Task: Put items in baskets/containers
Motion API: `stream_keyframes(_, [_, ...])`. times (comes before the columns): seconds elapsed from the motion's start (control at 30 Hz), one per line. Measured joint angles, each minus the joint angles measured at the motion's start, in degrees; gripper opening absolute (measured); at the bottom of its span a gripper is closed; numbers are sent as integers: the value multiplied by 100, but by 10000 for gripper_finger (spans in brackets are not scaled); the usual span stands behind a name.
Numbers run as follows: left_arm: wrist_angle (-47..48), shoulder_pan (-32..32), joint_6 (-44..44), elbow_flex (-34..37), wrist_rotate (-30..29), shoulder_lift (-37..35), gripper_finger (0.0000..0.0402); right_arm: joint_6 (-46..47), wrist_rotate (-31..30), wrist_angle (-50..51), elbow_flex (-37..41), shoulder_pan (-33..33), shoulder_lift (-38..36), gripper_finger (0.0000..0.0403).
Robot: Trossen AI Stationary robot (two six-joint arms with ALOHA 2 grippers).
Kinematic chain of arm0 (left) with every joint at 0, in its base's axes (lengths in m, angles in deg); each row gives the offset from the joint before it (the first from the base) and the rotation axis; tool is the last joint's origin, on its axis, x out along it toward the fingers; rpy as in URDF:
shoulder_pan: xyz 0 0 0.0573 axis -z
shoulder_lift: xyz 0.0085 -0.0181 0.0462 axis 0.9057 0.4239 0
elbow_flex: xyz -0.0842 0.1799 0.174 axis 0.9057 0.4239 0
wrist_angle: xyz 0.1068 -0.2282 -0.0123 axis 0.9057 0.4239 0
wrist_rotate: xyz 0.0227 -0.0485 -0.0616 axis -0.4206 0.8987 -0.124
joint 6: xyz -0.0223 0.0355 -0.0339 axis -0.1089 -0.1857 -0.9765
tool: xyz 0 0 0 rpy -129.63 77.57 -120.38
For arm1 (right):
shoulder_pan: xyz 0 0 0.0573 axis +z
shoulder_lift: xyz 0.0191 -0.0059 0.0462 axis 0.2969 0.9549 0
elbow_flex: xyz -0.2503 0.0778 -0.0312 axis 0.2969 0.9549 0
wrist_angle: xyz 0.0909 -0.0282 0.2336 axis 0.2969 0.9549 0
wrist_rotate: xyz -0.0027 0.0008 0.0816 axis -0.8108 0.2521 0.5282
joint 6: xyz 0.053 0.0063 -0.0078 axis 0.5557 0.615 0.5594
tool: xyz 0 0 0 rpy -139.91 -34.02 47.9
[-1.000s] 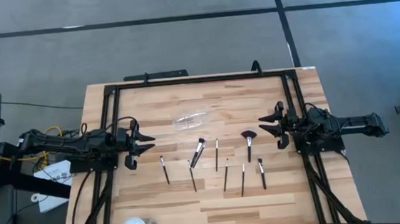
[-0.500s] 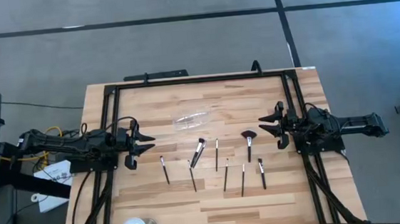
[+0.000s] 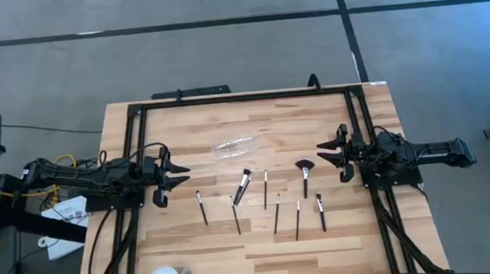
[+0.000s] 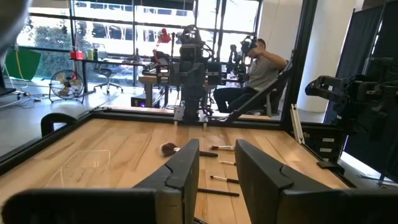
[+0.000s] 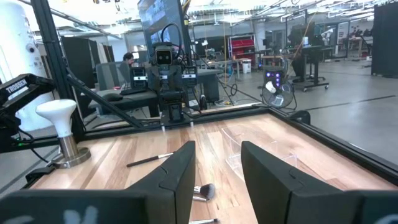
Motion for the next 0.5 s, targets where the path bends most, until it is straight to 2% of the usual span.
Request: stream_keyframes(0.5, [-232,-1,-1,0,-2,0,102,2,0,0,0,1,0,121])
